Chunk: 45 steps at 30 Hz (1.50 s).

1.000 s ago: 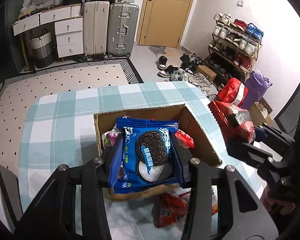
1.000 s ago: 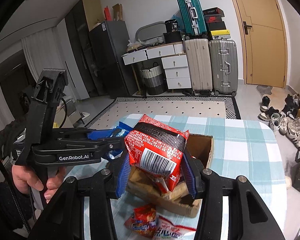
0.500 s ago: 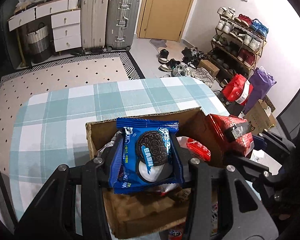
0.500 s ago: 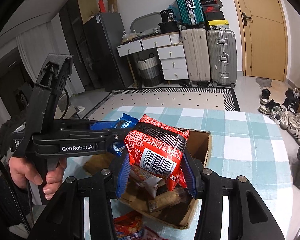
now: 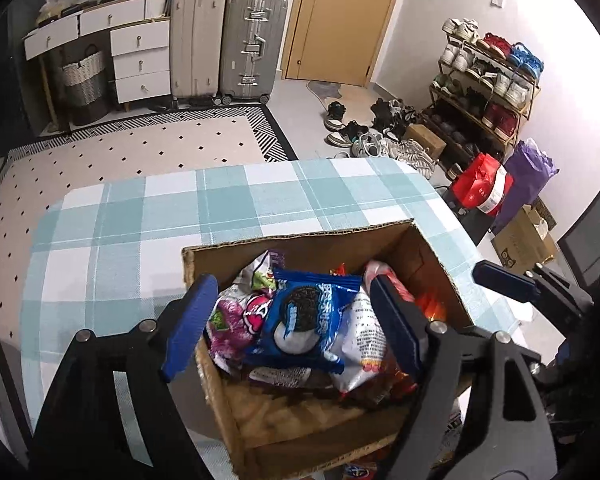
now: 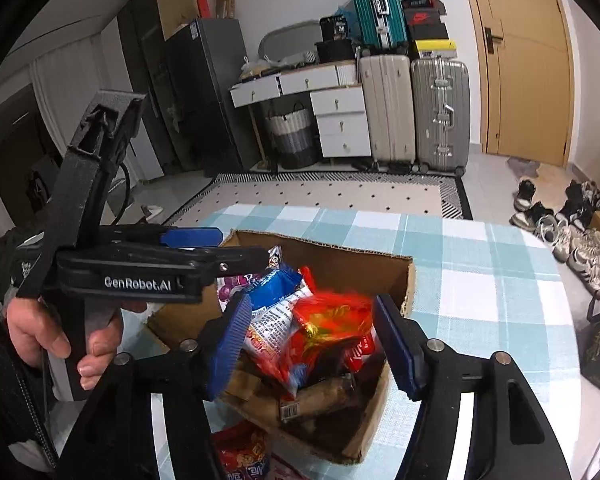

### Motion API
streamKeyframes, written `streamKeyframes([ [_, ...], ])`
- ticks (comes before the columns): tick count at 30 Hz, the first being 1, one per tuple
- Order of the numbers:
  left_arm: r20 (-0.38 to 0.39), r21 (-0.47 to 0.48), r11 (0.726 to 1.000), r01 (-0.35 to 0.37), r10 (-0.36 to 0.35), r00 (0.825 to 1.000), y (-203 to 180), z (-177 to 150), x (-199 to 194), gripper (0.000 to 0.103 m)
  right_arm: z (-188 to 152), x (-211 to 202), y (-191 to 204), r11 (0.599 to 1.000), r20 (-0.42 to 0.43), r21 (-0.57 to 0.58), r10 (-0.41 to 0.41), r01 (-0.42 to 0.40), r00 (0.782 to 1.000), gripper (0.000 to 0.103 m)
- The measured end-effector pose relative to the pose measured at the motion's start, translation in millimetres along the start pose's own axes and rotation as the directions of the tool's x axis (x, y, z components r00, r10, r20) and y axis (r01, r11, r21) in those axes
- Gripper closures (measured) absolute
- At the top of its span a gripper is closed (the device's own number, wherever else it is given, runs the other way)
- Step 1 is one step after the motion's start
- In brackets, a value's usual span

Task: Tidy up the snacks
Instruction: 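Open both tools over the box to drop both packets, then withdraw both tools from the box toward the last two snack bags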

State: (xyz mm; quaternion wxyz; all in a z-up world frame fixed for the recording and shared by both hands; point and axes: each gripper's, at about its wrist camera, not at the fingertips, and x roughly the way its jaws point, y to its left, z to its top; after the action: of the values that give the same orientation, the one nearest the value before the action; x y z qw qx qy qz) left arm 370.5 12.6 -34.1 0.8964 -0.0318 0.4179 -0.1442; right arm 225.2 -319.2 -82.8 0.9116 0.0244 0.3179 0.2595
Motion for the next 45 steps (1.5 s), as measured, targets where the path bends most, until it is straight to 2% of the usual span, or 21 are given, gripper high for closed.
streamKeyframes([
  [16,0.061,0.016,0.999,-0.043,0.042,0.997,-18,-30,-78,0.024,0,-64,25,1.000,0.073,-0.017,-0.003,0.004,0.997,0.038],
  [27,0.097,0.036,0.996,-0.082,0.078,0.992,-42,-56,-125,0.019,-12,-111,43,1.000,0.119,-0.024,-0.013,0.016,0.993,0.027],
  [35,0.117,0.012,0.997,-0.082,0.080,0.990,-54,-84,-146,0.017,-30,-140,53,0.999,0.134,-0.025,-0.022,0.026,0.991,0.020],
  [45,0.124,-0.010,0.997,-0.082,0.082,0.989,-65,-120,-156,0.001,-66,-165,56,0.999,0.132,-0.007,-0.035,0.036,0.991,0.018],
])
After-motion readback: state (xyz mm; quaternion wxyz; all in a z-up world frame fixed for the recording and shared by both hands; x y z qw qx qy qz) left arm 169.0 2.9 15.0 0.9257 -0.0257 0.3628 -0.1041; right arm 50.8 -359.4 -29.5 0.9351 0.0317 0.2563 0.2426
